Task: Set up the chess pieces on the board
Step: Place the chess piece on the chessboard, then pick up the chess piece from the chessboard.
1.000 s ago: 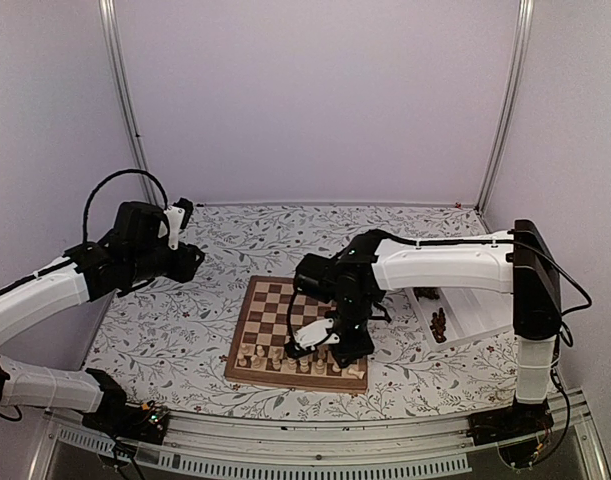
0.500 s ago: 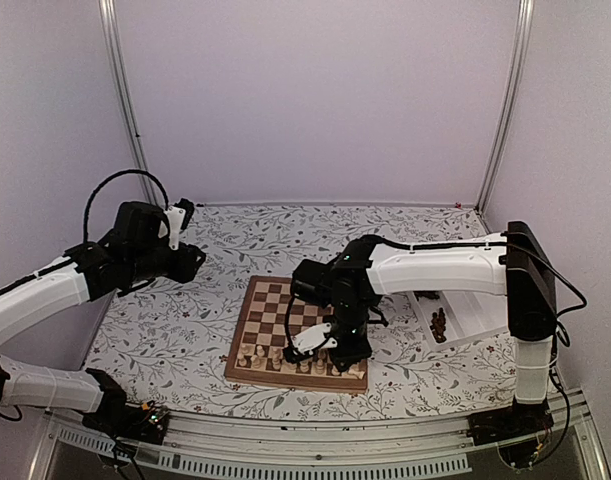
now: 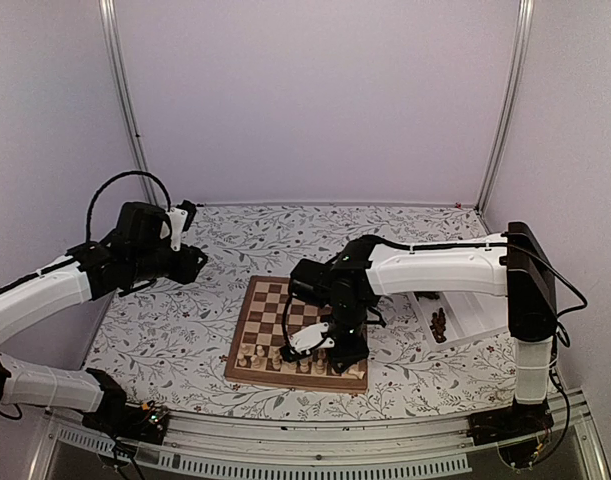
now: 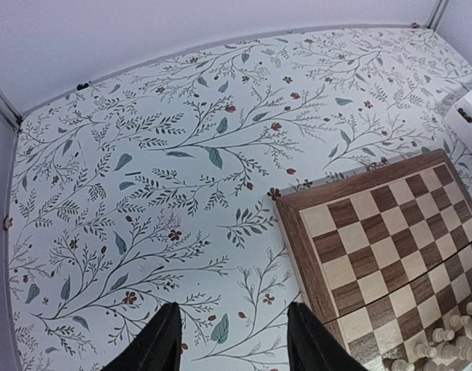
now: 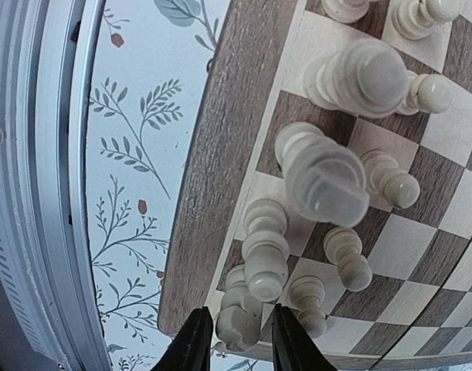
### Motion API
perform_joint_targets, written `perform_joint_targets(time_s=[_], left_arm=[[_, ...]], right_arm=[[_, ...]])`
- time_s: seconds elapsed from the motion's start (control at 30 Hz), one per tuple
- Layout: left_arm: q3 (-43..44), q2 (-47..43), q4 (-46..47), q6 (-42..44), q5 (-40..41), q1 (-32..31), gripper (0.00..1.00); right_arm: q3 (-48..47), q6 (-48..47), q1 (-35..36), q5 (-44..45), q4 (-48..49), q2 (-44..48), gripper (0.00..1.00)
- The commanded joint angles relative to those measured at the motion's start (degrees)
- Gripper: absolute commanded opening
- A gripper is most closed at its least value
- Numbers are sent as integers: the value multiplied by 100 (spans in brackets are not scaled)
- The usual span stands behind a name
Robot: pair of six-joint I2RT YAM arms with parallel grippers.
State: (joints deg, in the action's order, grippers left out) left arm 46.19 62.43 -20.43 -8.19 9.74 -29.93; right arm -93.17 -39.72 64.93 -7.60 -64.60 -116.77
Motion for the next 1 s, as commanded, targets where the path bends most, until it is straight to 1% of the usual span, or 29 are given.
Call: perform_joint_targets(time_s=[0.0, 0.17, 0.37, 0.5, 0.6, 0.67, 0.8, 0.97], left_arm=[[4, 49, 56, 12, -68, 91, 48], [13, 92, 48, 8, -71, 93, 48], [30, 137, 34, -12, -70, 127, 48], [28, 113, 97, -8, -127, 137, 48], [4, 102, 111, 0, -42, 138, 48], [-12, 107, 107, 4, 12, 138, 48], [3, 165, 68, 15, 83, 144, 48], [6, 201, 45, 31, 129, 158, 48]], right_arm=[[-133, 76, 46, 39, 11, 56, 32], [136, 161, 32, 124, 31, 495, 38], [920, 330, -237, -23, 279, 1280, 39], [1691, 392, -438, -176, 664, 1764, 38], [2167, 560, -618, -777, 1272, 2110, 38], [2412, 716, -667, -751, 1614, 2280, 38], [2539, 904, -668, -741, 1940, 2449, 40], [2560, 959, -665, -963, 1993, 2141, 41]])
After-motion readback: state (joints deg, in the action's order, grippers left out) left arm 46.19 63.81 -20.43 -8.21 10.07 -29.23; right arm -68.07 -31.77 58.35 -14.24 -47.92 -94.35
